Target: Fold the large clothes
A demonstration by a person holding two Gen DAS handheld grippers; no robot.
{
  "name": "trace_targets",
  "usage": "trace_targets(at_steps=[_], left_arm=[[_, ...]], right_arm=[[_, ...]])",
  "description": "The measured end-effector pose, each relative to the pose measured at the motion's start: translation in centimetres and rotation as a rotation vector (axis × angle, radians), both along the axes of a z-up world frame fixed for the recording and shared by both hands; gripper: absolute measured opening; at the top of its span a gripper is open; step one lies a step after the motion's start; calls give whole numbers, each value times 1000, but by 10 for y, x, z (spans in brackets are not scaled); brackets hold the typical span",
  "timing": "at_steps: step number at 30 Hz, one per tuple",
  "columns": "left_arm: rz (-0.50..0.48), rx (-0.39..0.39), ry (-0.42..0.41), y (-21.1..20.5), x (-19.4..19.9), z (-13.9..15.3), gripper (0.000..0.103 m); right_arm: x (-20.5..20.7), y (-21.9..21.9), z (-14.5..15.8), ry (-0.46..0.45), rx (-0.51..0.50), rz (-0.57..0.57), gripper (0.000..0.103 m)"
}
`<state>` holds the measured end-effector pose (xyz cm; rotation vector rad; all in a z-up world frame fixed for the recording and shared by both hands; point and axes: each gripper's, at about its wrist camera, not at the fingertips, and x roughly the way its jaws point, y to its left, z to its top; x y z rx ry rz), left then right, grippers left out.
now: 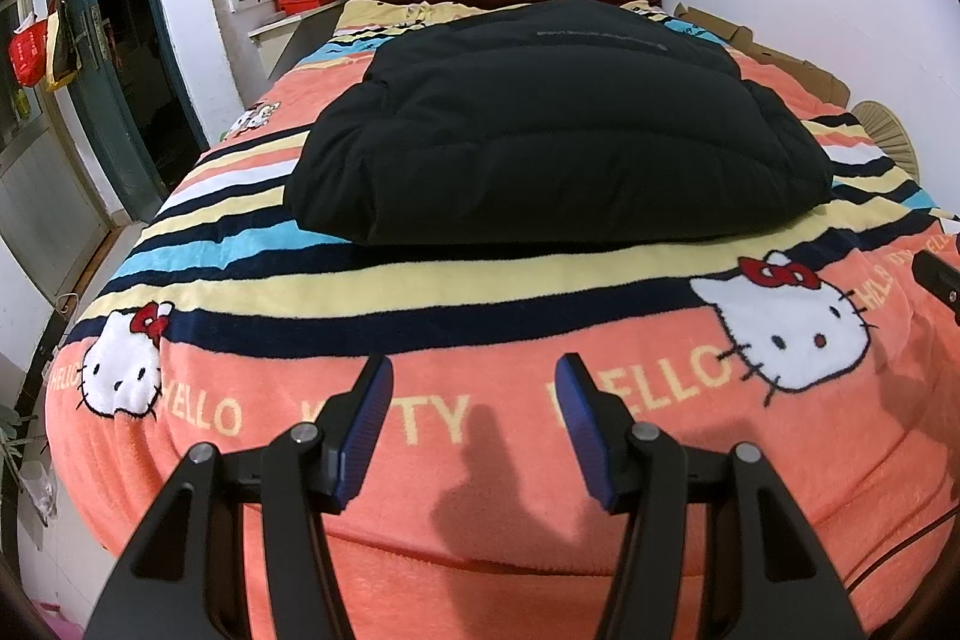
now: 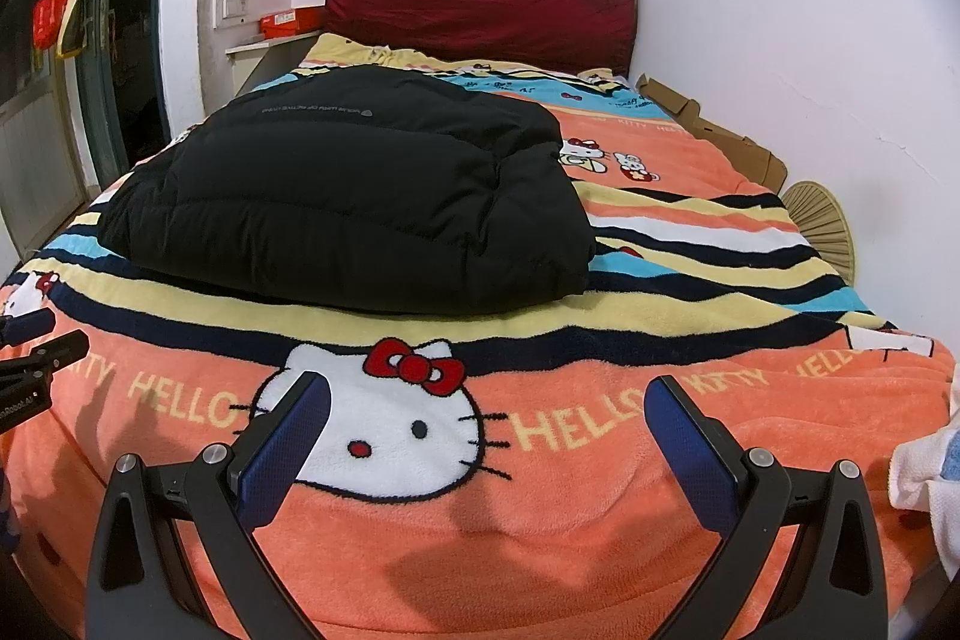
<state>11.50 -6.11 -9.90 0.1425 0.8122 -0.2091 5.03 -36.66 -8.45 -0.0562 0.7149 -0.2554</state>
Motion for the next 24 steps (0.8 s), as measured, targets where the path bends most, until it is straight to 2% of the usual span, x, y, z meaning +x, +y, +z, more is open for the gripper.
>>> trace_targets(at_steps=[24], left_arm=[[-6, -8, -12, 3, -3, 8, 54]], right_arm=[[-1, -3, -1, -2, -10, 4, 103]])
